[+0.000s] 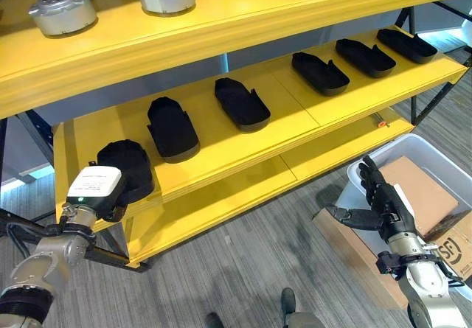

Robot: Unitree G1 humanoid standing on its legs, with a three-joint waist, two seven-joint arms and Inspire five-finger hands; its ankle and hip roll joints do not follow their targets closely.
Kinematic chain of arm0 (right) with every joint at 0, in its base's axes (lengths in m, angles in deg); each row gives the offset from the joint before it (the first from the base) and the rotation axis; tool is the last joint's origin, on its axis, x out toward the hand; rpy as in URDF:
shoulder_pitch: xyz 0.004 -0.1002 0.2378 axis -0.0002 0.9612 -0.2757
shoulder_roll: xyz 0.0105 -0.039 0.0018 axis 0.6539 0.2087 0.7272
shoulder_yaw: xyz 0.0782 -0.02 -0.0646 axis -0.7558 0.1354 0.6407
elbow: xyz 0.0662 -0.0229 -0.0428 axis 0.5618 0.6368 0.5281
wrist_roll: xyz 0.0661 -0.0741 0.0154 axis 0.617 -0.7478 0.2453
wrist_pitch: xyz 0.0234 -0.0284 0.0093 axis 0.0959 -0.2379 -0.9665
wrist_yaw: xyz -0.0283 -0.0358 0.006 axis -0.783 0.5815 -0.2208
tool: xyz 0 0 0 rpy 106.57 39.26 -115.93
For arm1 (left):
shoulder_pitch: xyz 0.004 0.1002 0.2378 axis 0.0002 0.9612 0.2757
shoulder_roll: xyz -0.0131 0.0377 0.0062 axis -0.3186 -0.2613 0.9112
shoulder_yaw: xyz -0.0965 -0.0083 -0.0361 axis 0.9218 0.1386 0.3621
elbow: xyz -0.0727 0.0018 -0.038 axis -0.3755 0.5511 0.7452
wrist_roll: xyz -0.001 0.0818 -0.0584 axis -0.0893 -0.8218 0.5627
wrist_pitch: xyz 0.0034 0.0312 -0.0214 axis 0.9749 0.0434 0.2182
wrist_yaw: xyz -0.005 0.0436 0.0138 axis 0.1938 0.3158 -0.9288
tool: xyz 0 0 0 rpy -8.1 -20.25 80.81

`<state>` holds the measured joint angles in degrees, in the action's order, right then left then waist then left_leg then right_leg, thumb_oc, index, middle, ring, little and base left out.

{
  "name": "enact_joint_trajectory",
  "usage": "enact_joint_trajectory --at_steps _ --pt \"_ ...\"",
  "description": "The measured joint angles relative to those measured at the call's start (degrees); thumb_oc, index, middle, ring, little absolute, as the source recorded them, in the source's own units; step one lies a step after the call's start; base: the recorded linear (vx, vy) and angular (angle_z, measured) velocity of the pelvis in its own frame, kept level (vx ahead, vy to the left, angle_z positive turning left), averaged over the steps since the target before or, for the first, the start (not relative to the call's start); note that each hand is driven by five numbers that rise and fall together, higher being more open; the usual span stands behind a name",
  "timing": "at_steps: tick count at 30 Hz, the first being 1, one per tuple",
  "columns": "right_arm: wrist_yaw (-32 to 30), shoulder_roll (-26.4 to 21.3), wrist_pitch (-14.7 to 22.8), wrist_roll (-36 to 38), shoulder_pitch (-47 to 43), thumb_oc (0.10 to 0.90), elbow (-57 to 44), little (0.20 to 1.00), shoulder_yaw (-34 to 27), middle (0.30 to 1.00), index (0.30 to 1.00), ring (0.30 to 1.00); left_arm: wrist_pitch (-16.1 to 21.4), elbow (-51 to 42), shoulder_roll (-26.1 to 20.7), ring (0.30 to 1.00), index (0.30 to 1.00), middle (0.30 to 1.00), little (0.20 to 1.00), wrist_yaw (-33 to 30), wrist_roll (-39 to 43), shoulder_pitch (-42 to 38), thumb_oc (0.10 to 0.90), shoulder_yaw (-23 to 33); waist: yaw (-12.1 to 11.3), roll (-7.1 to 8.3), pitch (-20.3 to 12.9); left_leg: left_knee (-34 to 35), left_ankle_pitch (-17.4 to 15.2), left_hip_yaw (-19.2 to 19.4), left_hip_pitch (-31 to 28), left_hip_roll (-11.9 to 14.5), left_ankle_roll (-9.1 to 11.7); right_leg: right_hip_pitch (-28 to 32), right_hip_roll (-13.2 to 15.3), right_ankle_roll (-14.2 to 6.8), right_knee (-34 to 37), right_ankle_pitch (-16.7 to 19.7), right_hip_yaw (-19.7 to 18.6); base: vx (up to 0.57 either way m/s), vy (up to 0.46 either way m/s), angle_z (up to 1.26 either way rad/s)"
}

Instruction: Move parts from the plastic box to the shelf.

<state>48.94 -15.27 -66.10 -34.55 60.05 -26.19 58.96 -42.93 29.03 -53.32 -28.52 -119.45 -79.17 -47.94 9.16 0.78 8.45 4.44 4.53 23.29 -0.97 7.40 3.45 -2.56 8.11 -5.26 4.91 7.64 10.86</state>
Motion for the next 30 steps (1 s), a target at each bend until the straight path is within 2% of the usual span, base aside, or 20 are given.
enact_joint_trajectory --at_steps 10,17,20,27,30 --pt "0.00 -0.05 0.00 0.00 -0.08 0.900 0.00 1.000 0.00 1.000 1.000 1.000 -1.21 2.06 -0.28 0.300 0.300 0.300 0.300 -0.61 0.09 -0.89 0.400 0.13 -0.75 -0.12 1.97 0.01 -0.06 -0.11 0.13 0.15 0.09 -0.01 -0.10 0.02 0.03 -0.08 0.23 0.00 -0.001 0.00" --pt "-0.03 -0.26 -0.01 -0.01 -0.11 0.900 0.00 1.000 0.01 1.000 1.000 1.000 -1.54 4.05 -0.34 0.300 0.300 0.300 0.300 -0.97 0.03 -3.12 0.400 -0.08 -0.80 -0.08 2.21 0.00 0.01 -0.94 0.73 0.20 0.18 -0.03 -0.15 0.00 0.04 -0.24 0.84 0.01 -0.004 0.06" --pt "-0.03 -0.64 0.00 -0.02 -0.14 0.900 0.00 1.000 0.10 1.000 1.000 1.000 -1.90 6.66 -2.33 0.300 0.300 0.300 0.300 -0.92 0.03 -5.74 0.400 -2.13 -0.85 -0.07 2.24 0.00 0.02 -1.00 0.79 0.20 0.18 -0.05 -0.15 -0.06 0.04 -0.29 0.89 0.00 0.000 0.00" --pt "0.01 -0.98 -0.02 -0.04 -0.08 0.900 0.00 1.000 0.34 1.000 1.000 1.000 -2.51 14.22 -2.36 0.300 0.300 0.300 0.300 -0.89 0.06 -12.57 0.400 -6.99 -0.42 -0.06 2.34 0.00 0.03 -1.02 0.83 0.22 0.21 -0.07 -0.18 -0.06 0.04 -0.32 0.91 0.00 0.000 0.00" --pt "-0.01 -1.00 -0.02 -0.04 -0.02 0.900 0.00 1.000 0.40 1.000 1.000 1.000 -3.15 14.79 -2.91 0.300 0.300 0.300 0.300 -0.80 0.12 -14.98 0.400 -8.96 -0.37 0.20 2.77 -0.02 0.08 -1.06 0.88 0.32 0.28 -0.08 -0.27 -0.01 0.02 -0.38 0.93 -0.01 -0.011 0.00"
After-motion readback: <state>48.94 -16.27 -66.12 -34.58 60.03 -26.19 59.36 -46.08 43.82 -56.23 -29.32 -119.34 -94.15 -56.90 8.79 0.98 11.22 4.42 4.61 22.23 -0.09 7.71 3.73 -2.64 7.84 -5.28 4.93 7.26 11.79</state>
